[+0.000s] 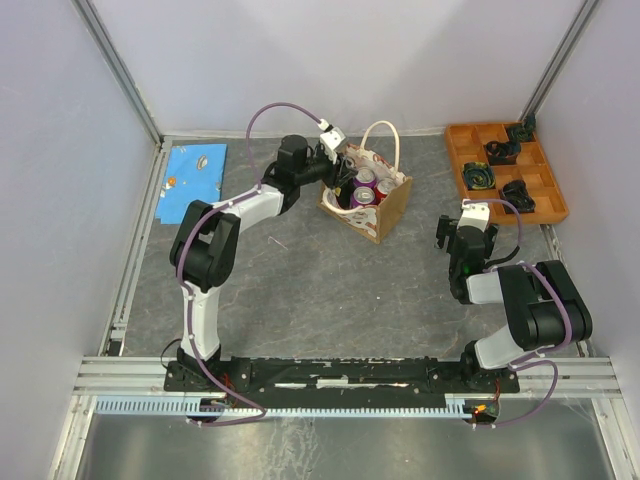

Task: Take the beverage out of the canvas bag

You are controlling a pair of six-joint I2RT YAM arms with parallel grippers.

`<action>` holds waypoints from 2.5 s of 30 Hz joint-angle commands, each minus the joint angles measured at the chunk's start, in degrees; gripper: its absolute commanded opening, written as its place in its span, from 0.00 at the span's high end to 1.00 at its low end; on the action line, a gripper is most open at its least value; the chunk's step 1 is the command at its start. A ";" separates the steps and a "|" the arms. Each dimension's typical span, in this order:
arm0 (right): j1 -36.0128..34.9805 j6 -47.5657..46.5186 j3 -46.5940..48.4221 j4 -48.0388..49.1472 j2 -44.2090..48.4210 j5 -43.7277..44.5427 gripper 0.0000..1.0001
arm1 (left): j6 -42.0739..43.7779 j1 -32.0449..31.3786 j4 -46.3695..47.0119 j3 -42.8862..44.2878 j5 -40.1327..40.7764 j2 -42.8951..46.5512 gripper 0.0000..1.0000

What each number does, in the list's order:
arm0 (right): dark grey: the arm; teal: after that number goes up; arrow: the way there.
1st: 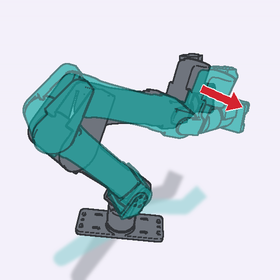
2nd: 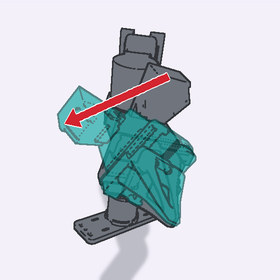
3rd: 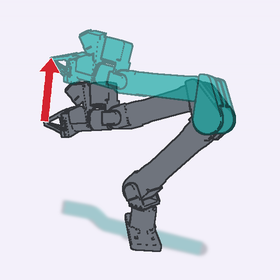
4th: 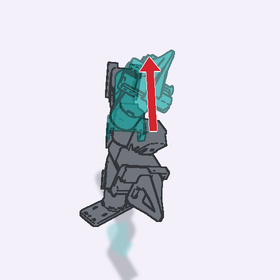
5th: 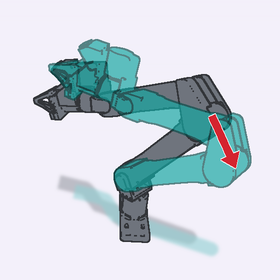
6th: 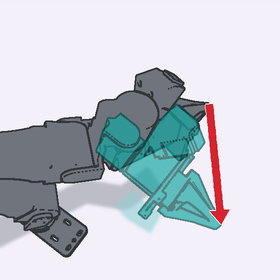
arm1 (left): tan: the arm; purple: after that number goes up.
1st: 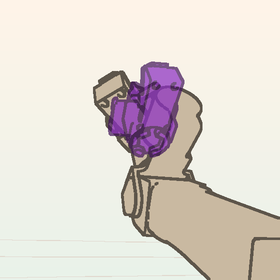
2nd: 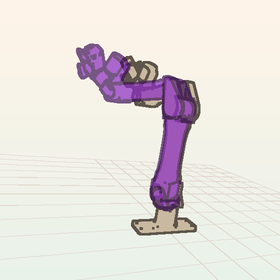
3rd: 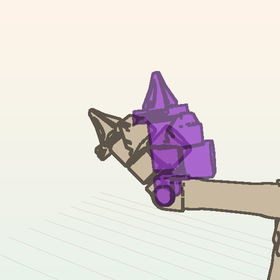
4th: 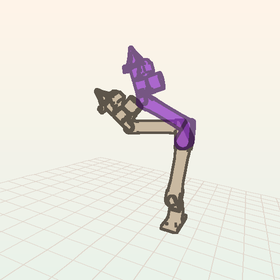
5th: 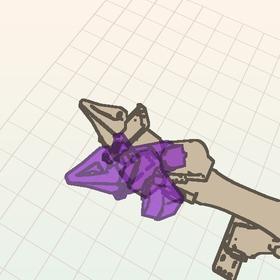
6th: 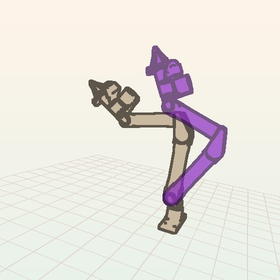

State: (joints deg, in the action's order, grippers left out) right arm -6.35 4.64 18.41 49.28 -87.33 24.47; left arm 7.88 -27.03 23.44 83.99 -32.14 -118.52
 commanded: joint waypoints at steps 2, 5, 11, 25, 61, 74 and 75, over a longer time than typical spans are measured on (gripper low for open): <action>0.04 -0.06 1.44 2.77 0.43 0.07 0.01 | -2.19 -0.13 6.19 8.00 -0.92 3.39 0.97; 0.02 0.00 1.46 2.75 0.46 0.14 0.01 | -2.69 -0.09 5.56 13.20 -1.35 3.93 0.97; 0.05 -0.03 1.47 2.75 0.47 0.12 0.01 | -2.98 -0.02 4.29 19.35 -0.64 6.05 0.97; 0.02 0.00 1.45 2.75 0.45 0.12 0.01 | 4.55 2.08 0.12 16.35 9.25 18.18 0.97; 0.02 0.01 1.49 2.81 0.44 0.09 0.01 | -7.91 11.03 29.87 -22.23 16.63 20.73 0.97; 0.02 0.00 1.48 2.82 0.41 0.12 0.01 | -8.70 11.01 32.46 -24.95 15.70 17.35 0.97; 0.02 -0.01 1.50 2.77 0.46 0.14 0.01 | -8.53 11.04 32.46 -25.15 15.70 17.28 0.97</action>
State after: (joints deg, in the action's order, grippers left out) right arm -6.35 4.64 18.41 49.28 -87.33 24.47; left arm 0.60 -15.99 43.46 57.36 -15.55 -102.59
